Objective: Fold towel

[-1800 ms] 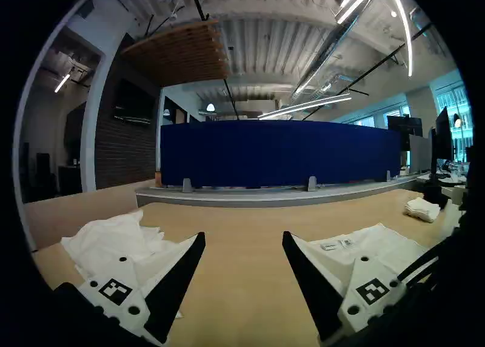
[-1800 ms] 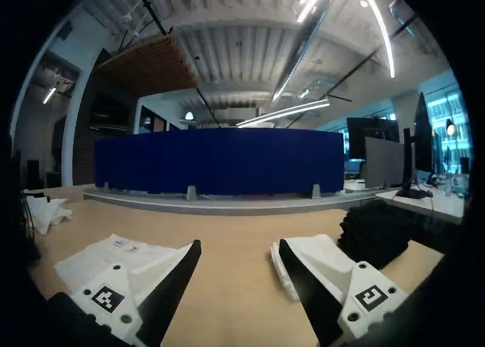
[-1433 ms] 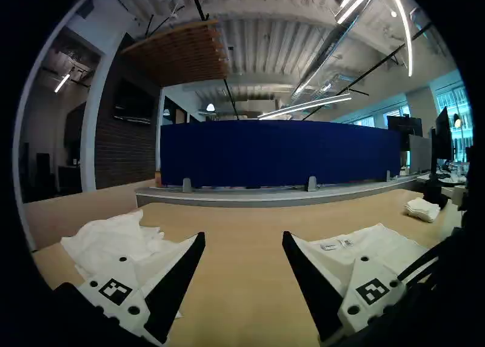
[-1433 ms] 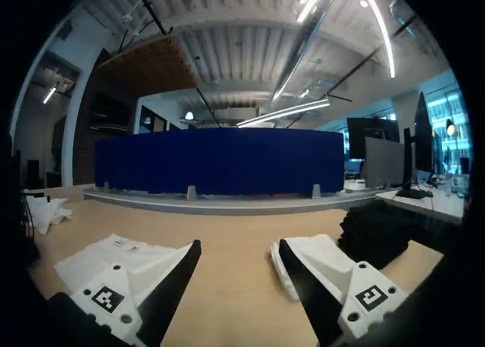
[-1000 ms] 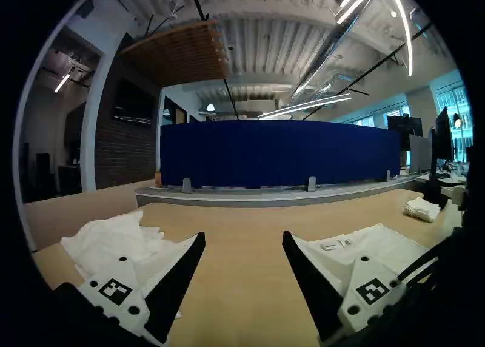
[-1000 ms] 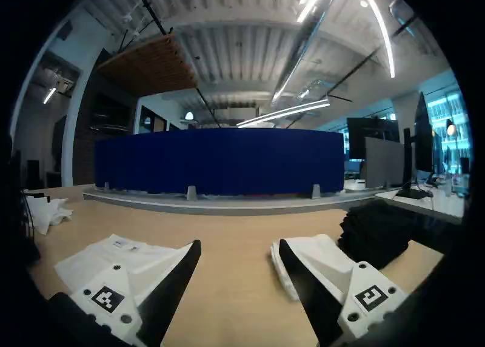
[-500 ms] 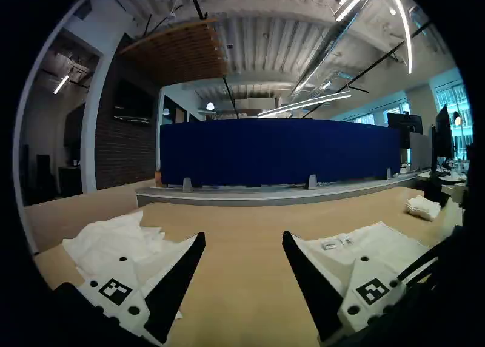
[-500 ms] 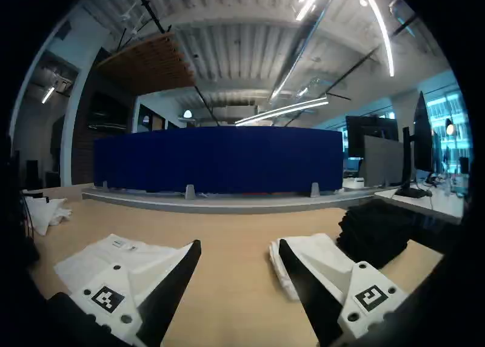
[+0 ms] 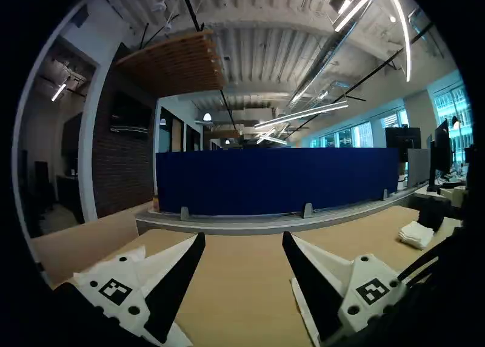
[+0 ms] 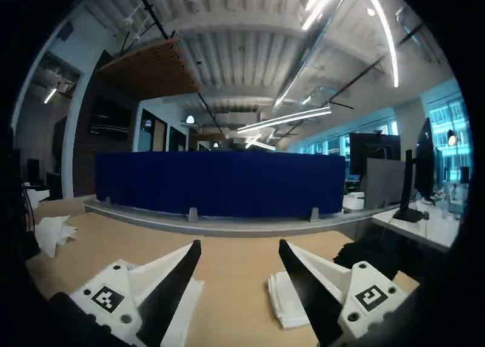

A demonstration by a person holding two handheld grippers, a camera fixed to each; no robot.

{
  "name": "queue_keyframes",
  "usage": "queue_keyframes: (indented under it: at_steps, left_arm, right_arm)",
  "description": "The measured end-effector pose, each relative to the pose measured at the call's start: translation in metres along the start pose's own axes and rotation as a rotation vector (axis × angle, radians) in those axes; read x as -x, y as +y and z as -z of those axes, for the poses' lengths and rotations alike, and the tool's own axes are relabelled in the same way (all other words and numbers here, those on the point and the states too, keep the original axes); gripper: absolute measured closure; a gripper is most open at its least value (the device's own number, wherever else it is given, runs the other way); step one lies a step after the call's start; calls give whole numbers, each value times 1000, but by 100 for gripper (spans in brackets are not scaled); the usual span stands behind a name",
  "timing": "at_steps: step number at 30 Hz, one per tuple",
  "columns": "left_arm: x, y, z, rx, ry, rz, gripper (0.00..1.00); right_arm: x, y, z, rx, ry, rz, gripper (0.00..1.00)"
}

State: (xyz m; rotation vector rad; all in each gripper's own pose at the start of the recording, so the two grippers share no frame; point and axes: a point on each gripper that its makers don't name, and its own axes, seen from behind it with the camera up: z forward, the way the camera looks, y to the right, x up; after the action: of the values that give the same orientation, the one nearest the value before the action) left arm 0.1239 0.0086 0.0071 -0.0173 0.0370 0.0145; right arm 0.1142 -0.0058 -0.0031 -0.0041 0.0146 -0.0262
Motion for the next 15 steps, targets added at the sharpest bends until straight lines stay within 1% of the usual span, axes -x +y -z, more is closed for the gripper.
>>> queue_keyframes:
  at_steps: [5,9,11,15]
  left_arm:
    - [-42,4,3,10,-10,4,6]
    - [-54,7,0,17,-45,5,6]
    - [-60,8,-2,18,-62,2,6]
    - [-71,11,-4,29,-67,-5,6]
  right_arm:
    - [-51,2,5,18,14,8,0]
    - [-77,4,5,28,18,1,1]
    - [-86,4,4,29,13,-4,1]
    - [-96,2,4,20,5,-10,0]
